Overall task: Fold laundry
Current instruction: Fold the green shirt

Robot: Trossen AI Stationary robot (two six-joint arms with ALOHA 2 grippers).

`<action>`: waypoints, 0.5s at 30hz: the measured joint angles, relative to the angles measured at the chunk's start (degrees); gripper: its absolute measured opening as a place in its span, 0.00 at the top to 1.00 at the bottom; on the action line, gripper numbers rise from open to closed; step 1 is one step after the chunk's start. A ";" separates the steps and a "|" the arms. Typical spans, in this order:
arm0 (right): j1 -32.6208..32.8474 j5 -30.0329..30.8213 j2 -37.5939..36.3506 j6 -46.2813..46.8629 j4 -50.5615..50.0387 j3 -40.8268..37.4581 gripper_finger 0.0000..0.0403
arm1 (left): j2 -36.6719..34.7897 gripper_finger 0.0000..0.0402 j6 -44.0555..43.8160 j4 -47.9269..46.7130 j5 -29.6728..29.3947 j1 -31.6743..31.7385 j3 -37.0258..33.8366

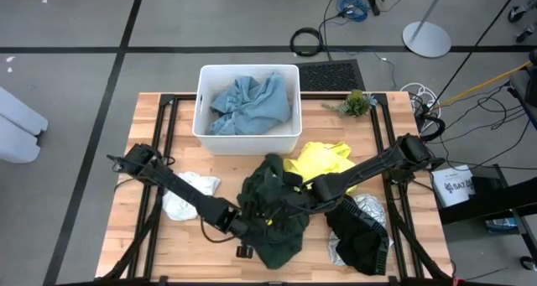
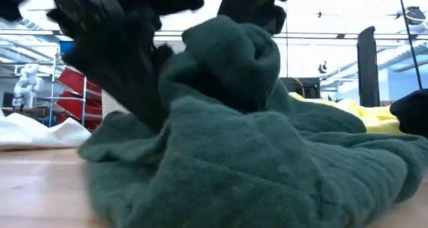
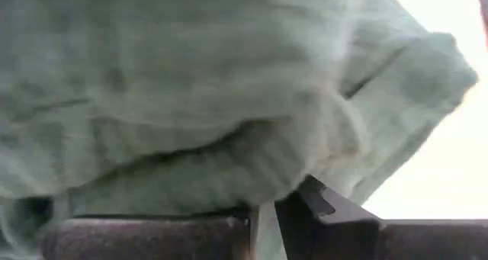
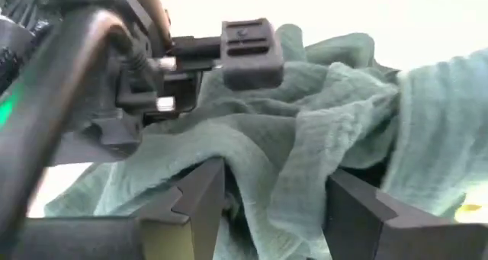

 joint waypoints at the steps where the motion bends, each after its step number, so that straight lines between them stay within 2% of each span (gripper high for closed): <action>1: 0.25 0.21 -0.21 0.14 -0.04 0.01 0.56 | -0.56 0.89 0.23 0.00 -0.01 -0.36 0.02; 4: 0.95 0.47 -0.14 1.16 -0.05 0.01 0.56 | -2.58 0.89 2.78 -0.15 -0.46 -1.86 0.09; 9: 0.93 0.58 0.94 1.60 1.38 0.01 0.56 | -7.25 0.89 4.77 -2.99 -5.62 -4.70 0.09; 12: 0.86 0.66 0.96 1.33 4.85 0.01 0.56 | -10.97 0.89 4.04 -8.02 -7.61 -6.22 0.09; 15: 1.10 0.36 0.96 0.93 8.13 0.03 0.56 | -14.97 0.89 0.77 -14.12 -13.36 -8.37 0.09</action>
